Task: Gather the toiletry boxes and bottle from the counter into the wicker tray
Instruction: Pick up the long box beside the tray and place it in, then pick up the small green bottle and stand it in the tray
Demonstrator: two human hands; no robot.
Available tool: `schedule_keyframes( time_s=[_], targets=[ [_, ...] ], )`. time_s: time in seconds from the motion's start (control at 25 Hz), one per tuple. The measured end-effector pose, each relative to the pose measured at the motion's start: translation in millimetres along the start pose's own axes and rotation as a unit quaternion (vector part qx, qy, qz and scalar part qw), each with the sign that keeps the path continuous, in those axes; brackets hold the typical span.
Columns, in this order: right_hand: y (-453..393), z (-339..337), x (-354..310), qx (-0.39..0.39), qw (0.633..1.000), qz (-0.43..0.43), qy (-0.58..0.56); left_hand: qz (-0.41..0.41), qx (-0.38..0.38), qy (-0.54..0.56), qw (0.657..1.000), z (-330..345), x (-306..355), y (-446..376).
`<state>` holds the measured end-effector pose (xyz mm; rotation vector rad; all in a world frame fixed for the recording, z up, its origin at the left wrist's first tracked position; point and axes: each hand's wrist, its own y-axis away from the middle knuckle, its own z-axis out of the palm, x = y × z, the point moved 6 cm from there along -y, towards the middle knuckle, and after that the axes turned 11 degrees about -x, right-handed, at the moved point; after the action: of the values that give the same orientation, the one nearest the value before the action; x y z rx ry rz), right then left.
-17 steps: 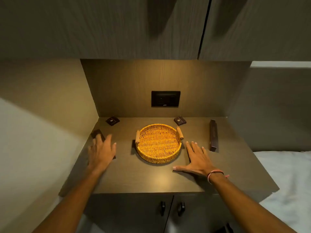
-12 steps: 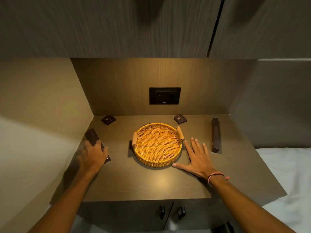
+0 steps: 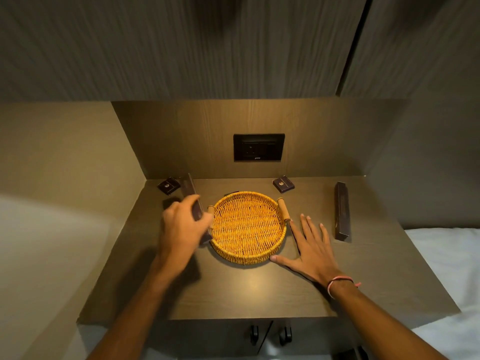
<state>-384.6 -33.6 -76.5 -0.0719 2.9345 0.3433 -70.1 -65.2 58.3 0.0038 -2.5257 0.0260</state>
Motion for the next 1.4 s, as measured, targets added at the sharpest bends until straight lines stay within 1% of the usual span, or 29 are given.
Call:
schedule_keyframes(
  time_s=[0.08, 0.16, 0.28, 0.48, 0.68, 0.8, 0.84, 0.88, 0.92, 0.96, 1.0, 1.04, 1.08, 1.12, 1.16, 1.2, 1.24, 1.28, 1.32, 1.4],
  targets=[
    [0.1, 0.2, -0.9, 0.001, 1.0, 0.0, 0.0, 0.05, -0.035, -0.01, 0.998, 21.3, 34.3, 13.3],
    [-0.2, 0.2, -0.3, 0.002, 1.0, 0.002, 0.002, 0.073, -0.085, -0.035, 0.993, 47.2, 51.4, 24.7],
    [-1.4, 0.9, 0.8, 0.008, 1.0, 0.007, 0.003, 0.057, -0.128, -0.078, 0.987, 73.8, 49.2, 33.8],
    [-2.3, 1.5, 1.3, 0.006, 1.0, 0.006, -0.001, 0.038, -0.137, -0.121, 0.982, 84.3, 38.7, 35.5],
    [-2.0, 0.1, 0.4, 0.003, 1.0, 0.007, 0.0, 0.017, -0.151, -0.182, 0.971, 80.3, 38.0, 33.3],
    [0.2, -1.3, -0.1, 0.0, 1.0, 0.007, -0.001, 0.017, -0.151, -0.199, 0.968, 72.9, 38.5, 34.0],
    [1.0, -2.3, -0.3, -0.004, 1.0, 0.007, -0.001, 0.022, -0.139, -0.192, 0.971, 67.8, 37.5, 34.1],
    [2.0, -3.6, -0.9, -0.008, 1.0, 0.004, 0.0, 0.029, -0.11, -0.17, 0.979, 59.8, 35.4, 34.0],
    [2.9, -5.3, -1.4, -0.014, 1.0, -0.004, -0.001, 0.039, -0.057, -0.141, 0.988, 47.8, 31.6, 33.3],
    [3.6, -6.9, -1.3, -0.024, 0.999, -0.016, -0.013, 0.05, 0.017, -0.109, 0.993, 32.6, 23.7, 32.2],
    [4.4, -9.0, -0.1, -0.038, 0.998, -0.031, -0.045, 0.054, 0.094, -0.082, 0.991, 17.1, 10.8, 29.8],
    [5.3, -12.1, 2.7, -0.054, 0.992, -0.041, -0.102, 0.049, 0.147, -0.066, 0.986, 5.5, -5.9, 26.0],
    [6.7, -16.4, 7.0, -0.066, 0.98, -0.04, -0.184, 0.038, 0.156, -0.058, 0.985, 0.8, -24.4, 19.0],
    [6.9, -21.8, 11.8, -0.073, 0.957, -0.029, -0.281, 0.022, 0.125, -0.06, 0.99, 4.8, -43.7, 9.4],
    [5.2, -28.3, 14.7, -0.074, 0.925, -0.015, -0.372, 0.002, 0.066, -0.077, 0.995, 16.6, -62.9, -2.0],
    [0.8, -36.7, 14.4, -0.062, 0.9, -0.004, -0.432, -0.017, 0.002, -0.109, 0.994, 31.6, -79.9, -11.8],
    [-6.4, -47.1, 10.7, -0.043, 0.893, 0.004, -0.447, -0.026, -0.053, -0.146, 0.988, 45.8, -92.7, -18.5],
    [-14.8, -56.3, 4.4, -0.026, 0.898, 0.009, -0.439, -0.024, -0.093, -0.175, 0.98, 58.4, -101.4, -22.6],
    [-24.2, -64.3, -5.0, -0.018, 0.908, 0.011, -0.419, -0.016, -0.114, -0.194, 0.974, 68.0, -107.5, -25.1],
    [-41.0, -73.0, -23.9, -0.02, 0.924, 0.012, -0.382, -0.001, -0.116, -0.216, 0.97, 78.0, -116.6, -27.3]
  ],
)
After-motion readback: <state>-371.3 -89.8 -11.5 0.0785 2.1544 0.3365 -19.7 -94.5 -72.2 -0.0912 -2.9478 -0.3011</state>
